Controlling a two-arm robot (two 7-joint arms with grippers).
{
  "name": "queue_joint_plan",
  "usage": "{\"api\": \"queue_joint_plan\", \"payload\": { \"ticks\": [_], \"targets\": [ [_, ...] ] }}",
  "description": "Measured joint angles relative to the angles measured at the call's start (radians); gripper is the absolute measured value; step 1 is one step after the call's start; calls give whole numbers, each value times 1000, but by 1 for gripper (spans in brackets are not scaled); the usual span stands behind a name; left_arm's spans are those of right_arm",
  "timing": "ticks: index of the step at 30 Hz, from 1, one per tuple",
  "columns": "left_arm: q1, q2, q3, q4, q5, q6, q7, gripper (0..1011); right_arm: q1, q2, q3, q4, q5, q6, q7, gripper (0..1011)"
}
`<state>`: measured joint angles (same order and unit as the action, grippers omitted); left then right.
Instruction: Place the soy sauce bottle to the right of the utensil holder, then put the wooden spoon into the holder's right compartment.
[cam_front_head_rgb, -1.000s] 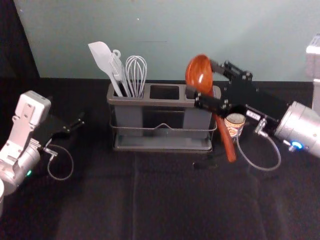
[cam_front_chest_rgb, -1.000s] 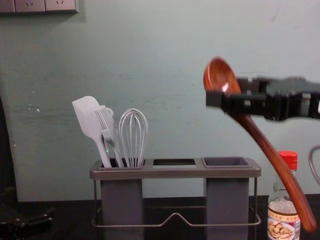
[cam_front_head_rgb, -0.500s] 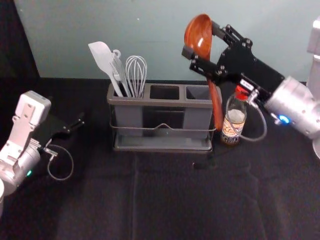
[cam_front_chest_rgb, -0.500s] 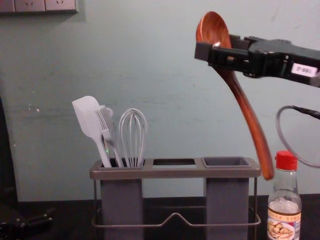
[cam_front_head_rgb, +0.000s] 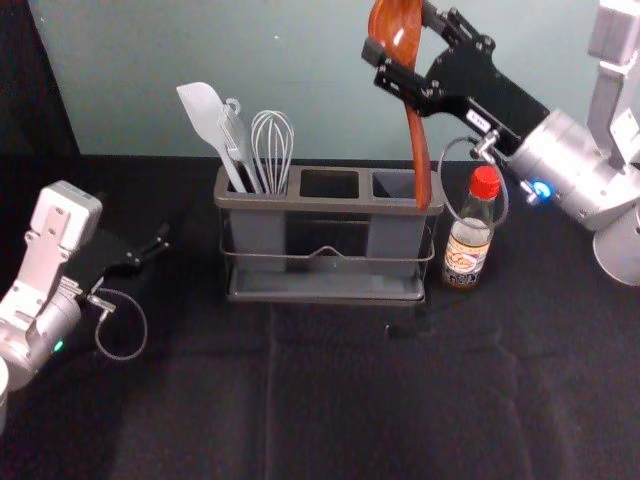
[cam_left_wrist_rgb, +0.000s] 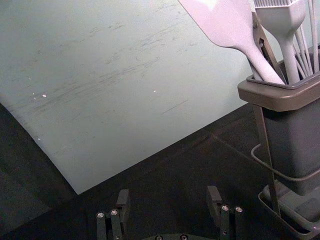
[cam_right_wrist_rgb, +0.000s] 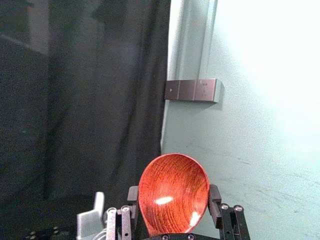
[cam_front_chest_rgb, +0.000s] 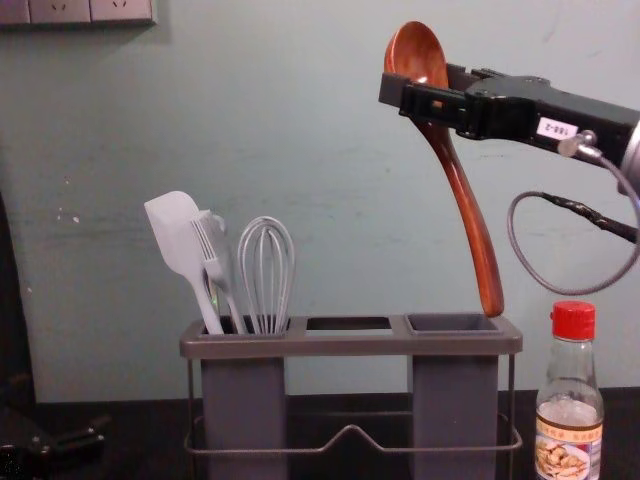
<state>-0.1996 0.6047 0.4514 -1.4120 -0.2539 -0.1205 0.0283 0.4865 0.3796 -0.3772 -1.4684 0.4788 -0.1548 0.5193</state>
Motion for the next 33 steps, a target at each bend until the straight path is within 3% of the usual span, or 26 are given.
{"api": "queue_joint_plan", "payload": {
  "ticks": [13, 33],
  "targets": [
    [0, 0, 0, 0, 0, 0, 0, 1005, 109, -67, -9, 190, -44, -35, 9, 838],
    [0, 0, 0, 0, 0, 0, 0, 1005, 173, -130, -21, 314, -104, -54, 8, 838]
  ]
}}
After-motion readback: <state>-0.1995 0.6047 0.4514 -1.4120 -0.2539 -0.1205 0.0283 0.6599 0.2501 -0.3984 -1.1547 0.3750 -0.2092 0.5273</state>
